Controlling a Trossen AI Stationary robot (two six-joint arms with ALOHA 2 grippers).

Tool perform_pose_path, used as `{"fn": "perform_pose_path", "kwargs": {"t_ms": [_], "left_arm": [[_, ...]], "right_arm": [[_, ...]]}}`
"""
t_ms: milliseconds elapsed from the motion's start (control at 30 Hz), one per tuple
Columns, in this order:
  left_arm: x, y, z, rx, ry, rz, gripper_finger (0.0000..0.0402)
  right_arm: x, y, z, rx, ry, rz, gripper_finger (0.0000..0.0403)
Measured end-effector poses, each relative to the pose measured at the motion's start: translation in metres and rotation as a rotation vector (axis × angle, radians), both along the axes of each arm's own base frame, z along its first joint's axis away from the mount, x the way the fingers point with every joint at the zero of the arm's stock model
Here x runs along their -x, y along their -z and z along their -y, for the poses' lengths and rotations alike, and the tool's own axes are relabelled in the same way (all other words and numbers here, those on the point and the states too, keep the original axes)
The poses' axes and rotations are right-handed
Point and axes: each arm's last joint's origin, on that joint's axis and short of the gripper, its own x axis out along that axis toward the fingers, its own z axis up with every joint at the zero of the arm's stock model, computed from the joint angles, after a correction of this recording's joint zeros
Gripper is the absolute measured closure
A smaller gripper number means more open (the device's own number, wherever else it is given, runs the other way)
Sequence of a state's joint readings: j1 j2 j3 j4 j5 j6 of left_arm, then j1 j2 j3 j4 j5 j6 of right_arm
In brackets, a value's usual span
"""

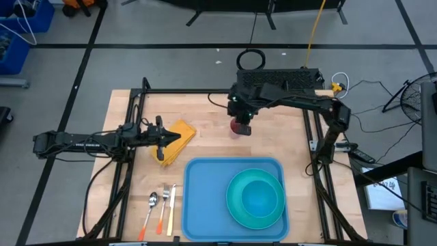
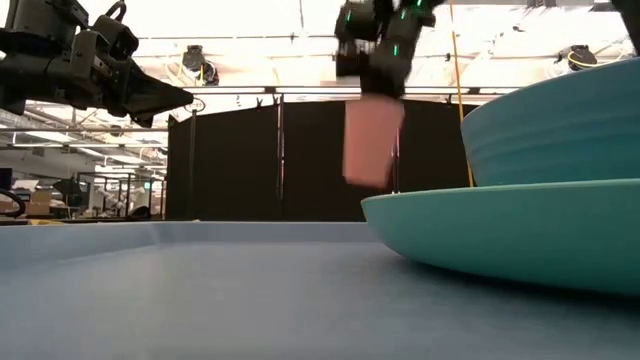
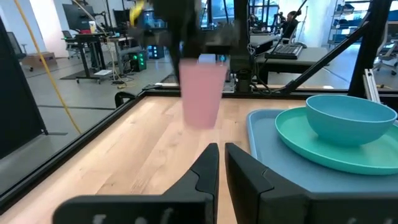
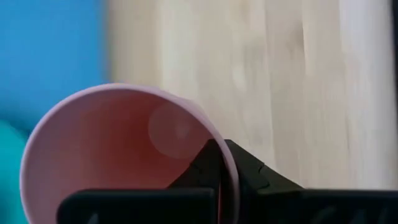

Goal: Set up tray
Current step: Put the pink cup on the blue serving tray to the top left of the green plate

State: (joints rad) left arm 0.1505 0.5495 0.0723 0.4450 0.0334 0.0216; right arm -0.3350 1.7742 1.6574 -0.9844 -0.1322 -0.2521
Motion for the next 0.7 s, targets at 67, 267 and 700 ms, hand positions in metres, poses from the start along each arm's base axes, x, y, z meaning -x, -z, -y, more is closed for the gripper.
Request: {"fn": "perform_pose_path", "kwargs": {"t_ms": [67, 267, 700], "left_arm": [[0.0, 0.0, 0.0, 0.0, 0.0, -0.002, 0.0371], [0.0, 0.001, 0.0, 0.024, -0.001, -0.013, 0.0371], [0.0, 0.003, 0.0, 0.056, -0.002, -0.021, 0.0371]], "right_arm": [[0.006, -0.023, -0.008, -0.002, -0.047, 0.106, 0.0402], [0.044, -0.081, -0.035, 0.021, -0.13, 0.311, 0.0402], [0.139, -0.089, -0.098, 0.032, -0.24, 0.623, 0.0402]]}}
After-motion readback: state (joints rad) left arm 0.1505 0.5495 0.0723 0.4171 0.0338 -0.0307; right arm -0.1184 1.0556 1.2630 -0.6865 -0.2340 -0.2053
